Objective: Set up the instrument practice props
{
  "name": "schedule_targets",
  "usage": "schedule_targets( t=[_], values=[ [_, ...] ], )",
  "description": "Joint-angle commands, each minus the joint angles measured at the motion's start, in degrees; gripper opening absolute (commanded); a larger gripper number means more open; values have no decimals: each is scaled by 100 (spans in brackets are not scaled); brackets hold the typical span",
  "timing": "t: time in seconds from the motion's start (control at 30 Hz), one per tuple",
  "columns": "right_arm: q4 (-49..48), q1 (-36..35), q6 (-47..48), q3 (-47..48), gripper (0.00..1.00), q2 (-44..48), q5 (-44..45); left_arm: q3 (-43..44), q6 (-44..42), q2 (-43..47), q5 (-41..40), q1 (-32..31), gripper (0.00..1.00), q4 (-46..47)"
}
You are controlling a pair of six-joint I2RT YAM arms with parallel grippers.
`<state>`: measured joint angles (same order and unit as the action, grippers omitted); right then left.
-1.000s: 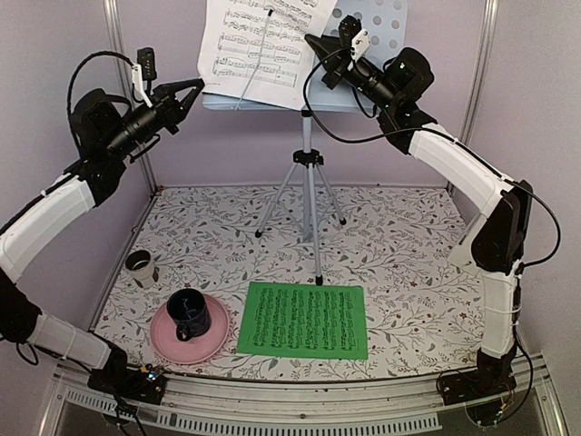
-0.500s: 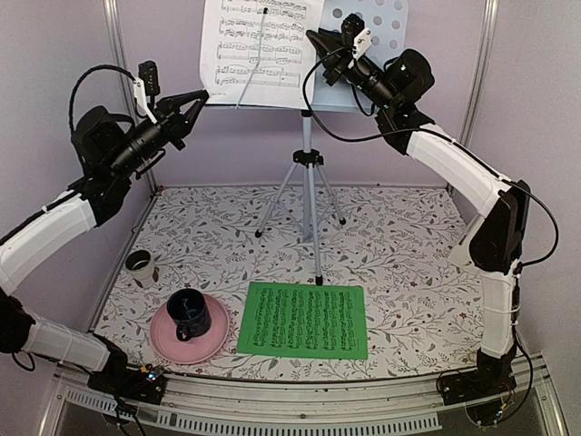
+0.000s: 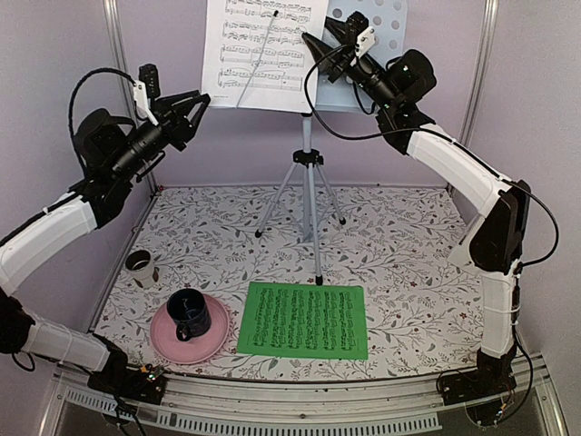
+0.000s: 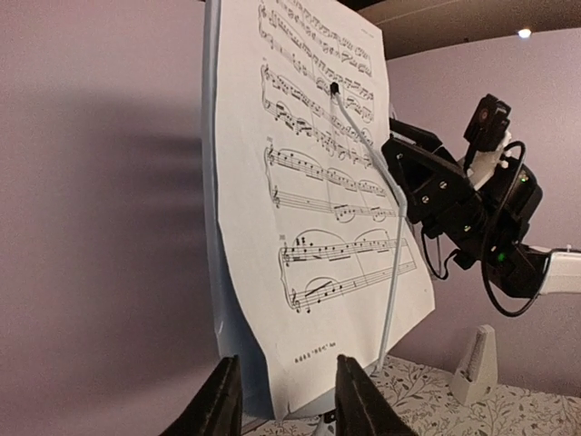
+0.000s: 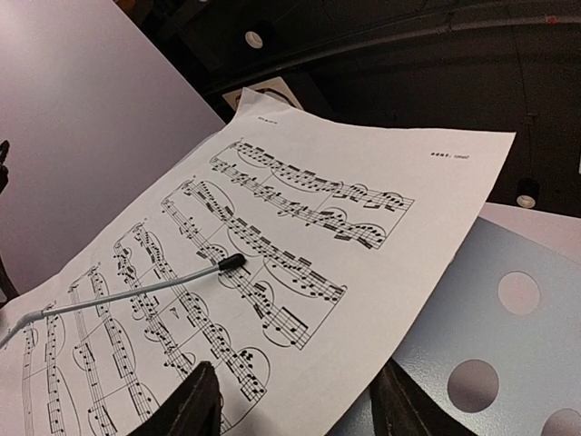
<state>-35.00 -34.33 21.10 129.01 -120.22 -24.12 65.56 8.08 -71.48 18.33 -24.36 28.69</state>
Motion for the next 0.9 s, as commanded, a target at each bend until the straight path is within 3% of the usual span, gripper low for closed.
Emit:
schedule_targets(
  t=[0.0, 0.13, 0.33, 0.57, 0.73, 0.87],
  values=[
    [-134, 14, -37, -229, 64, 339, 118, -153, -35, 231, -138, -42, 42, 41],
    [-188, -3, 22, -570, 74, 625, 196, -324, -67, 403, -236, -71, 49, 8],
    [-264, 0, 119, -1178, 85, 1105, 465, -615, -86, 742, -531, -113, 71, -153],
    [-127, 5, 24, -1835, 91, 1700, 703, -895, -171, 1085, -803, -155, 75, -695],
    [230, 1, -499, -2319, 80, 2080, 752, -775, -342, 1185, -739, -169, 72, -939],
    [1055, 0, -1462, -2434, 63, 2238, 585, -591, -393, 1114, -668, -182, 70, -1013]
  ],
)
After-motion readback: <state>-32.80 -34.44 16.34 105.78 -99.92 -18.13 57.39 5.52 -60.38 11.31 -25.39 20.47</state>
